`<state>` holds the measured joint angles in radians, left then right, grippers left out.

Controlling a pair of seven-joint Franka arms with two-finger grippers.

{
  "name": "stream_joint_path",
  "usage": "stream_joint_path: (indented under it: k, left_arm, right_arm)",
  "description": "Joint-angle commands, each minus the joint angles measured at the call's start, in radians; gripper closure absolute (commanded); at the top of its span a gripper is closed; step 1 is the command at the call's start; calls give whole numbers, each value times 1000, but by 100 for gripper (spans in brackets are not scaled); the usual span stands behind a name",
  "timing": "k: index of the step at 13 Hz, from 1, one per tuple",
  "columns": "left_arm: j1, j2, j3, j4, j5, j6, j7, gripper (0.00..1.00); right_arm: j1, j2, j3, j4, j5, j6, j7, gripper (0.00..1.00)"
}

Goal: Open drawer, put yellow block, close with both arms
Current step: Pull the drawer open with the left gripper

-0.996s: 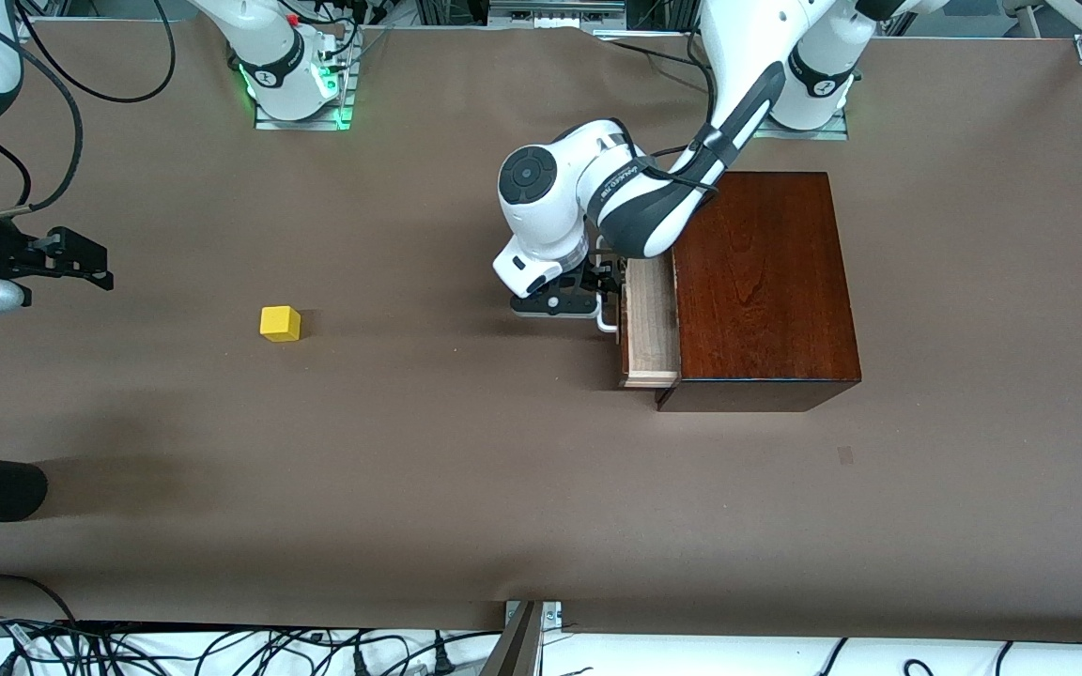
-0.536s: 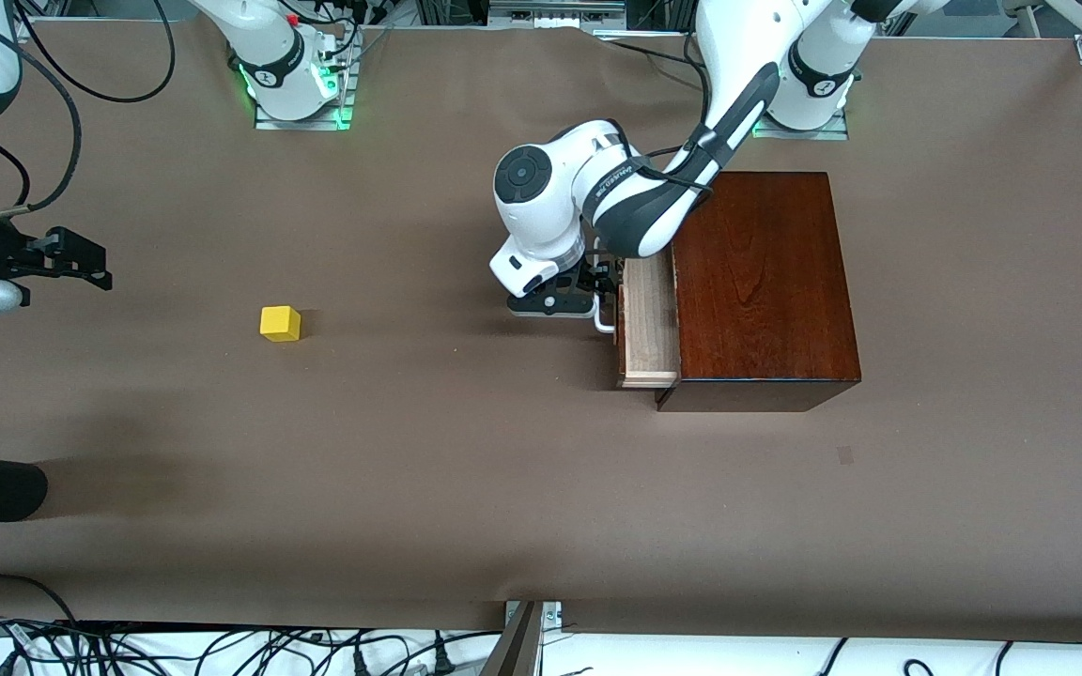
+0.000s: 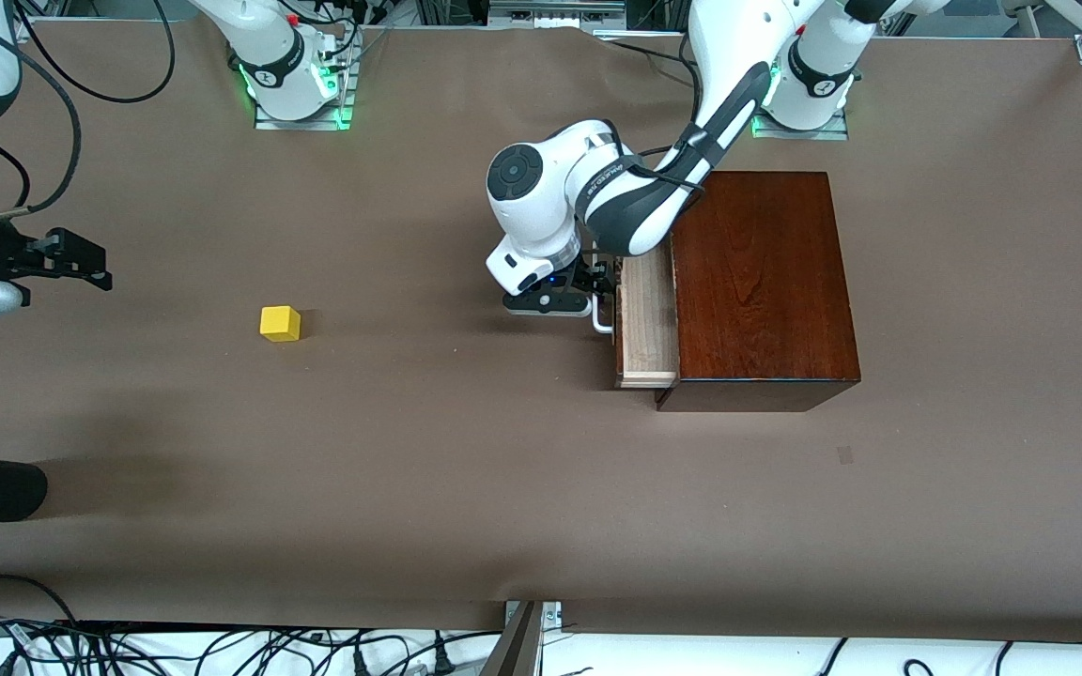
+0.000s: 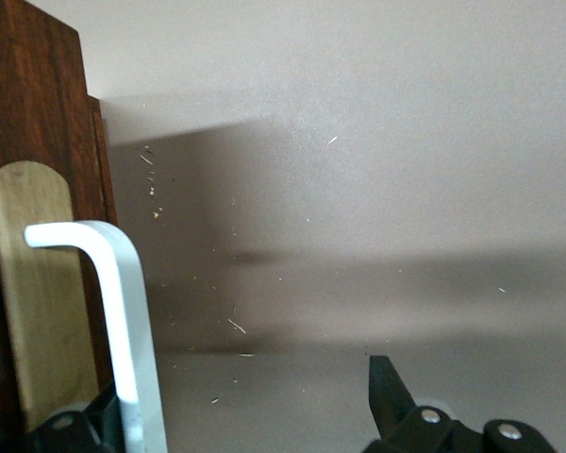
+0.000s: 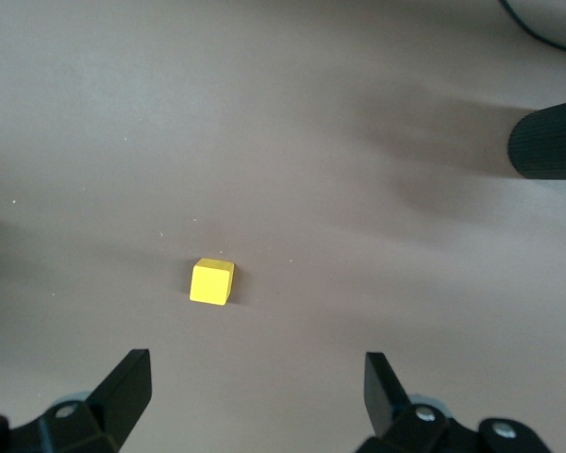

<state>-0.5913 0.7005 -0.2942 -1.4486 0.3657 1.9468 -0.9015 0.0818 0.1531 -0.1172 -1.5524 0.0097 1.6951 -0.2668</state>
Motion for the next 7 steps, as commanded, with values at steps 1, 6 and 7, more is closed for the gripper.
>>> stream_joint_path:
  k: [1,6,7]
  left_arm:
    - [-39,36,-23,60,4,20,-36,0]
    - [-41,25,-25,118,9,-90,-27,0]
    - [-39,25,-25,125,7,-113,-17,0]
  right_arm:
    - [3,28,4,6,16,-41,-23,0]
    - [32,36,19,-125,42,69,76,0]
    - [53,37,19,-156,42,96,92,0]
